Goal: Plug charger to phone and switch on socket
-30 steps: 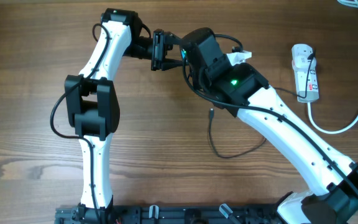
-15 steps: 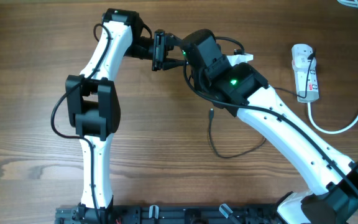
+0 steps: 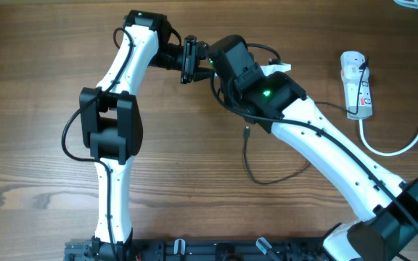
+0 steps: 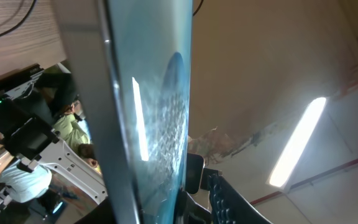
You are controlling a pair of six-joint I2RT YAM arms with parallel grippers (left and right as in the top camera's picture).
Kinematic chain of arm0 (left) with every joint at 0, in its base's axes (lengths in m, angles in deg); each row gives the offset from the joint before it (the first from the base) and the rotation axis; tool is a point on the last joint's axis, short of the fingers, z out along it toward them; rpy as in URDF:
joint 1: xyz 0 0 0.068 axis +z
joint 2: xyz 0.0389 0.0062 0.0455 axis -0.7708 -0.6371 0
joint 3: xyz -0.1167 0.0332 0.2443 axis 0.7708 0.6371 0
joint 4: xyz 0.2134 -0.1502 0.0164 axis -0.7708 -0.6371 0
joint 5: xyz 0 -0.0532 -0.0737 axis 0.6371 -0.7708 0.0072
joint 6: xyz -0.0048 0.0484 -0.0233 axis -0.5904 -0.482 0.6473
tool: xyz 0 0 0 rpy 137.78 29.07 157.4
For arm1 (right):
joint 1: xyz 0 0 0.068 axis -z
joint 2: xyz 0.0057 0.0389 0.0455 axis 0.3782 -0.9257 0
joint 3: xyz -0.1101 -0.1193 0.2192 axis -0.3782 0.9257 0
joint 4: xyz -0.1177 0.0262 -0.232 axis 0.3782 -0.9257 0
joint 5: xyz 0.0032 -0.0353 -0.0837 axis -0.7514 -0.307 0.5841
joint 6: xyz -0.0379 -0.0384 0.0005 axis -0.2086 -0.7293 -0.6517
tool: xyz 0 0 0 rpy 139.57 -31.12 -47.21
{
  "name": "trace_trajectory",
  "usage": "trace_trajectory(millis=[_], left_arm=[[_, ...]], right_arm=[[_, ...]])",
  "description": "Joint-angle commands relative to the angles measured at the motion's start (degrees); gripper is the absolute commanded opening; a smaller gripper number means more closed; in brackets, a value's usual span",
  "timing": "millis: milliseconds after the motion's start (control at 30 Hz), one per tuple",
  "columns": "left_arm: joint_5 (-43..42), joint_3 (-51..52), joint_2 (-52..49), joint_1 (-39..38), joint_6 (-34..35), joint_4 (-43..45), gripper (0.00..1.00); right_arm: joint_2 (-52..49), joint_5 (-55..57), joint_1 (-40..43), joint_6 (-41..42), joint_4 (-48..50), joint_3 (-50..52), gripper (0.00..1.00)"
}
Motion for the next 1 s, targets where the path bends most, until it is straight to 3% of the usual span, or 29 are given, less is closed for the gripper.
trace_trajectory(millis=[0,967], left_arm=[[-0.9,-1.2,2.4,-0.1,0.1,0.0,0.33],[-0.9,-1.2,2.4,0.0,3.4,5.4,0.33]], right_arm=[[0.0,2.4,-0.1,-0.3,0.6,-0.8,0.04],[4.1,2.1,-0.2,-1.9,1.0,-0.8,0.04]])
